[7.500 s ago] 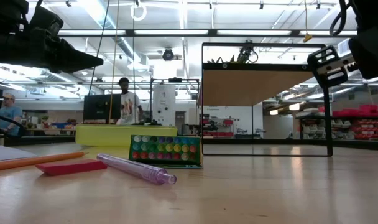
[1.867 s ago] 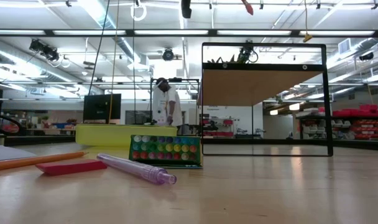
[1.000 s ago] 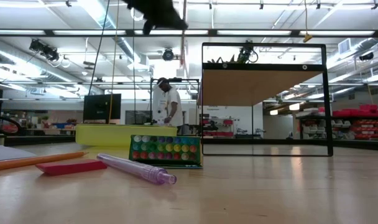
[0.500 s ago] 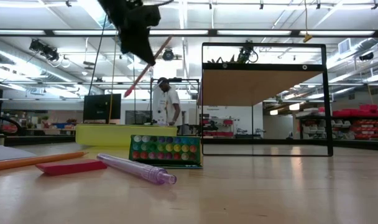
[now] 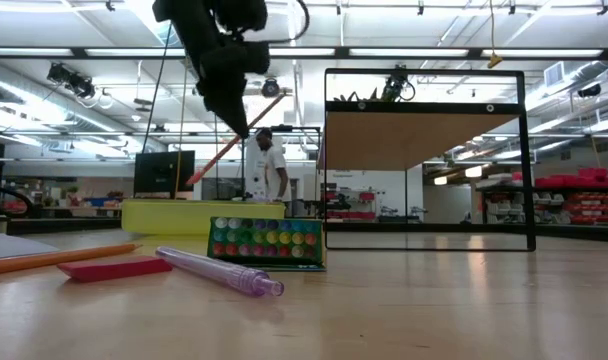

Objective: Pack school essentials
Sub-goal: Put the orange pencil into the yellow supply box

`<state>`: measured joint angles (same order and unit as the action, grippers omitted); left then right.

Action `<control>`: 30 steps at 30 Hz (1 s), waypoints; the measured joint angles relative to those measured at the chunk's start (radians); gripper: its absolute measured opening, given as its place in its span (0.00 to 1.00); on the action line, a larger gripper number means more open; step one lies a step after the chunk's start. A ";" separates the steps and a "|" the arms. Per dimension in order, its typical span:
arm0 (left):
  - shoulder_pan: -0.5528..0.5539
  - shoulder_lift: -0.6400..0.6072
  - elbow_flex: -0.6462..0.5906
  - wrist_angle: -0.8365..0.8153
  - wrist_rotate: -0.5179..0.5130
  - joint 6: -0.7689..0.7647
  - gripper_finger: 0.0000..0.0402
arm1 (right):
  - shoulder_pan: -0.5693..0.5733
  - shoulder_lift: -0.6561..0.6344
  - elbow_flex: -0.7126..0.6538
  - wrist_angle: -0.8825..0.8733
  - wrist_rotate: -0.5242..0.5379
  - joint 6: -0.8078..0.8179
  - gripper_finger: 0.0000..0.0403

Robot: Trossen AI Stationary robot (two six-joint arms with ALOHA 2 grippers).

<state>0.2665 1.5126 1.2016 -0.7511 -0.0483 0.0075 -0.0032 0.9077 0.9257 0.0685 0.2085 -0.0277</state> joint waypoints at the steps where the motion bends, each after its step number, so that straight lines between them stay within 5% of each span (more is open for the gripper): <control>1: 0.000 0.007 -0.010 -0.003 0.010 0.004 0.10 | 0.000 0.000 0.000 0.000 0.000 0.001 0.41; 13: 0.000 0.010 -0.230 0.120 0.035 -0.048 0.08 | 0.000 0.000 0.000 -0.001 -0.004 0.002 0.41; 30: -0.061 0.025 -0.247 0.062 0.023 -0.014 0.14 | 0.000 0.000 0.000 -0.007 -0.004 0.017 0.41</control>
<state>0.2052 1.5375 0.9543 -0.6895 -0.0256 -0.0063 -0.0032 0.9077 0.9256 0.0610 0.2047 -0.0109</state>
